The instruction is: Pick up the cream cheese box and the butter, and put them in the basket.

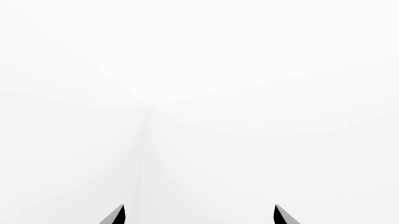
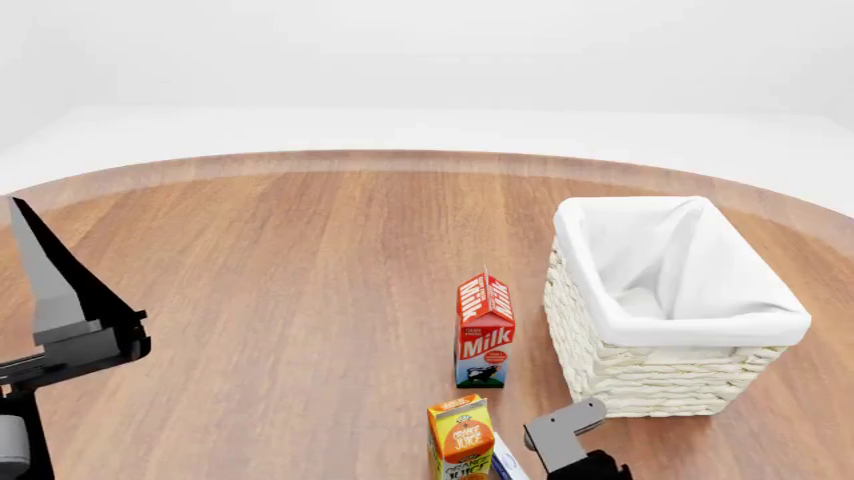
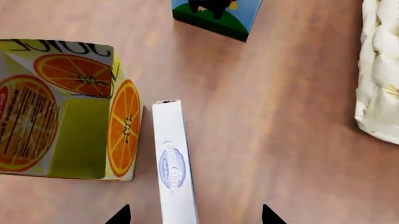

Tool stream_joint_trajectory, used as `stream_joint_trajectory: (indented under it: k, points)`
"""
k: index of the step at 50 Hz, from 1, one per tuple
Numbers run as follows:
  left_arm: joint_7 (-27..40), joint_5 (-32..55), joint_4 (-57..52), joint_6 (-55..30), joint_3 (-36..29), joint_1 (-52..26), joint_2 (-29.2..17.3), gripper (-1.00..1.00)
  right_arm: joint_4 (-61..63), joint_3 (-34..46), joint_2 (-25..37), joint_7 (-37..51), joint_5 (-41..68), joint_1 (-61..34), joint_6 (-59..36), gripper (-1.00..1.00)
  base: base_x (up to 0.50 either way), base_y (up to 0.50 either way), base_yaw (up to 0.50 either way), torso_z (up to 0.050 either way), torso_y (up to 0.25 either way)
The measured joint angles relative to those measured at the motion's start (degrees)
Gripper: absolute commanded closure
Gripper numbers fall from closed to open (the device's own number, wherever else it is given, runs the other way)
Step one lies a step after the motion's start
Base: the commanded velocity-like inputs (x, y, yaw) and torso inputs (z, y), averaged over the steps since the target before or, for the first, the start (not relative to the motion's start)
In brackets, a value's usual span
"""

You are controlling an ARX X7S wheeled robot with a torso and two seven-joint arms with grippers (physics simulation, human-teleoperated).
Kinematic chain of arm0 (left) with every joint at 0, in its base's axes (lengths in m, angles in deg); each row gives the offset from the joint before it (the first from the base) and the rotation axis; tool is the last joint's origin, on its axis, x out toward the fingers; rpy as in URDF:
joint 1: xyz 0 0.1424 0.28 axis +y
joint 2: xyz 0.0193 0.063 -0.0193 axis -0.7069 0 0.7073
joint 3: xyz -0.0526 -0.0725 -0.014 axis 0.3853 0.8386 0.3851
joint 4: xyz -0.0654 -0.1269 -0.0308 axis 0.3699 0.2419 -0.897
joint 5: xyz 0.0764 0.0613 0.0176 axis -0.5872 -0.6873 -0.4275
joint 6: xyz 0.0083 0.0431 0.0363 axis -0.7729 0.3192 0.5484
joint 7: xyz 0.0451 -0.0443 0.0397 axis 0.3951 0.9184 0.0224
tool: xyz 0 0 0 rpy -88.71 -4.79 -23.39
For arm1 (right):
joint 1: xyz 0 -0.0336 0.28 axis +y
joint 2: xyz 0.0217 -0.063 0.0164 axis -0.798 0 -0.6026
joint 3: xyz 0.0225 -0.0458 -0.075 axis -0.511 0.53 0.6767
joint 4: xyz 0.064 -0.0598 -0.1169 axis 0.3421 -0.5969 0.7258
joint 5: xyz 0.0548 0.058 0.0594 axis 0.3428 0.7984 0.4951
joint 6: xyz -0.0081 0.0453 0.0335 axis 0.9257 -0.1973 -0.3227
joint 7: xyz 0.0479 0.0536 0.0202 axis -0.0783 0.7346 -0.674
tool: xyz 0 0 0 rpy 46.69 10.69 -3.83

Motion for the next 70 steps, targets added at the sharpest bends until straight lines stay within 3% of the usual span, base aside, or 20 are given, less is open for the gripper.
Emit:
stream_joint_trajectory:
  k: [20, 21, 48, 70]
  points:
    - [0.3, 0.1, 0.5, 0.5, -0.1, 0.3, -0.2, -1.0, -2.9, 2.4, -1.5, -1.1, -2.1, -0.5, 0.7, -1.0, 0.0, 0.0, 0.0, 0.0, 0.0]
    - [0.3, 0.1, 0.5, 0.5, -0.2, 0.3, -0.2, -1.0, -3.0, 2.6, -1.5, -1.2, -2.2, -0.6, 0.8, 1.0, 0.0, 0.0, 0.0, 0.0, 0.0]
    - [0.6, 0.3, 0.7, 0.6, -0.5, 0.4, -0.5, -1.0, -1.1, 6.3, -0.8, -0.9, -5.9, -1.2, 1.7, 1.0, 0.0, 0.0, 0.0, 0.0, 0.0]
    - [0.8, 0.7, 0.4, 0.5, -0.5, 0.5, -1.0, -1.0, 28.8, -6.0, 7.9, 16.4, 3.2, 0.7, -0.5, 1.0, 0.0, 0.0, 0.0, 0.0, 0.0]
